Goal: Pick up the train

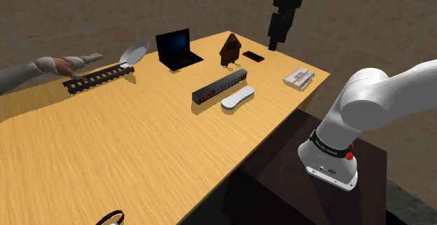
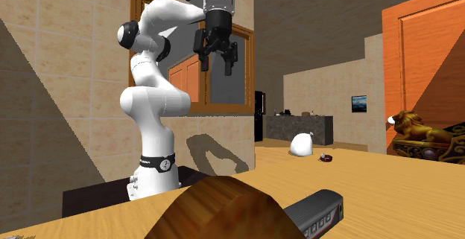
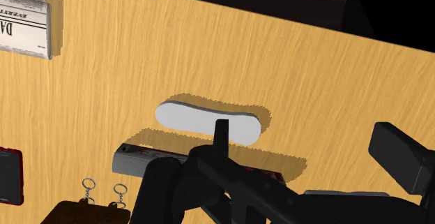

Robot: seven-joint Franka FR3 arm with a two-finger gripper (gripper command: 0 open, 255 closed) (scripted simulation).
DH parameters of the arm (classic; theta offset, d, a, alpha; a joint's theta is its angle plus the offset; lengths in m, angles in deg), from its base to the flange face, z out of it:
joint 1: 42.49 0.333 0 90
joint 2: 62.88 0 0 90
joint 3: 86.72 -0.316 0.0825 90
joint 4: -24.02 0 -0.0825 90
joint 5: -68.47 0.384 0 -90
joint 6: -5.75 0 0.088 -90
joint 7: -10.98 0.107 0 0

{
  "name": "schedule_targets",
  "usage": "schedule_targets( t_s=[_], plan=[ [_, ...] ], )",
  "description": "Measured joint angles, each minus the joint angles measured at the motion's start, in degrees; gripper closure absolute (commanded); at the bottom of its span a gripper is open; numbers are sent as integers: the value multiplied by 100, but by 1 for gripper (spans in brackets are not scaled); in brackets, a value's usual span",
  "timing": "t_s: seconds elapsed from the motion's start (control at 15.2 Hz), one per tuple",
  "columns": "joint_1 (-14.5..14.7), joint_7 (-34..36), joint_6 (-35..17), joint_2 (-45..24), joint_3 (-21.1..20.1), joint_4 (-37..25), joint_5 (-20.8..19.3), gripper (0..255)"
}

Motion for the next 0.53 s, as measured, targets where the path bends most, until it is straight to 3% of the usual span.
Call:
schedule_targets(
  t_s=[0.13, 0.53],
  plan=[
    [14, -150, -75, -28, 69, 47, -58, 0],
    [256, -1829, -1097, -541, 677, 512, -565, 0]
  ],
)
